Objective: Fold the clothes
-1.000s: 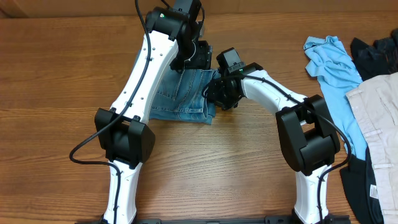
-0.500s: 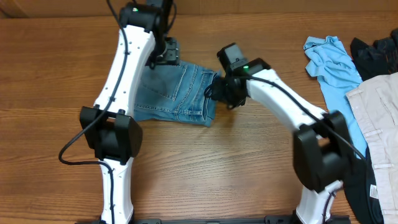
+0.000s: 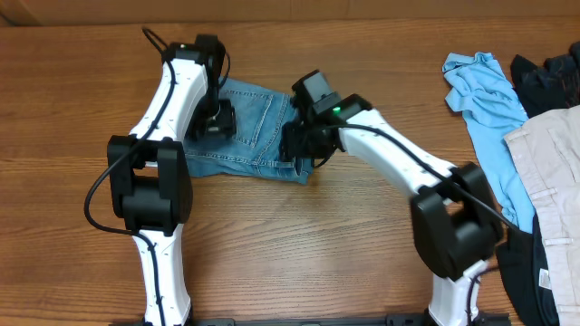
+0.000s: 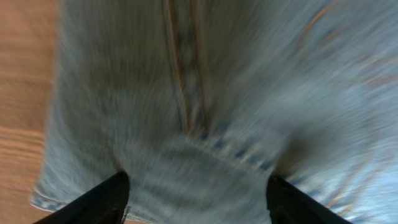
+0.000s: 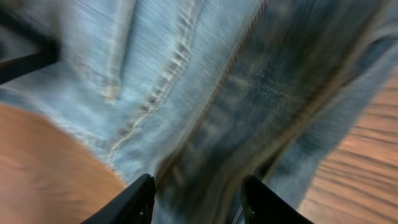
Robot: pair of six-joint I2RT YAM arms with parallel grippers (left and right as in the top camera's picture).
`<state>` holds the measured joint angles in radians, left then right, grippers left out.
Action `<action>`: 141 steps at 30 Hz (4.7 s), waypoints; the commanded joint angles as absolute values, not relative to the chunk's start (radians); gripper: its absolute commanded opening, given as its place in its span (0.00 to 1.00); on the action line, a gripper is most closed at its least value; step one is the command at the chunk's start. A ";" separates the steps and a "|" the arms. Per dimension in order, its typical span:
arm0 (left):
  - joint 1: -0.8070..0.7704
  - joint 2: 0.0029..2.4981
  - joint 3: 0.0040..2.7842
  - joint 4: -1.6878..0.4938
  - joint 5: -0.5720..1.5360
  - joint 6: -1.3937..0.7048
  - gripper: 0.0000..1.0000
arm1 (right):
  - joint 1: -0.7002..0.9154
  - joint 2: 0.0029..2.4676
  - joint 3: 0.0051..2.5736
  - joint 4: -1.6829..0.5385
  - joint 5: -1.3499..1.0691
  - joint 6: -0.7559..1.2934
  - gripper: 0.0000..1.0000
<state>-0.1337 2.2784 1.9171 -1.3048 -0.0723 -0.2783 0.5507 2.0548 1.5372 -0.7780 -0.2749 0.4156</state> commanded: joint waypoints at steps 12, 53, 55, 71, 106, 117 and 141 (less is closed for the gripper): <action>-0.128 2.269 1.626 -1.437 0.132 -0.256 0.77 | 0.451 2.144 1.538 -0.683 -0.040 0.506 0.40; 0.041 2.181 1.579 -1.039 -0.051 -0.206 0.81 | 0.530 1.864 1.321 -0.776 -0.355 0.607 0.60; 0.046 2.204 1.579 -1.155 -0.051 -0.206 0.83 | 0.543 1.877 1.295 -0.732 -0.361 0.621 0.60; 0.044 2.195 1.457 -1.417 0.070 -0.181 0.85 | 0.374 1.989 1.271 -0.420 -0.289 0.546 0.61; -0.033 2.319 1.562 -0.754 0.776 -0.244 0.88 | 0.415 1.989 1.271 -0.419 -0.271 0.520 0.67; -0.060 2.328 1.562 -0.812 0.783 -0.296 0.30 | 0.415 1.989 1.271 -0.424 -0.271 0.520 0.68; 0.538 2.066 1.650 -0.939 0.330 -0.206 0.04 | 0.364 1.952 1.271 -0.428 -0.270 0.524 0.66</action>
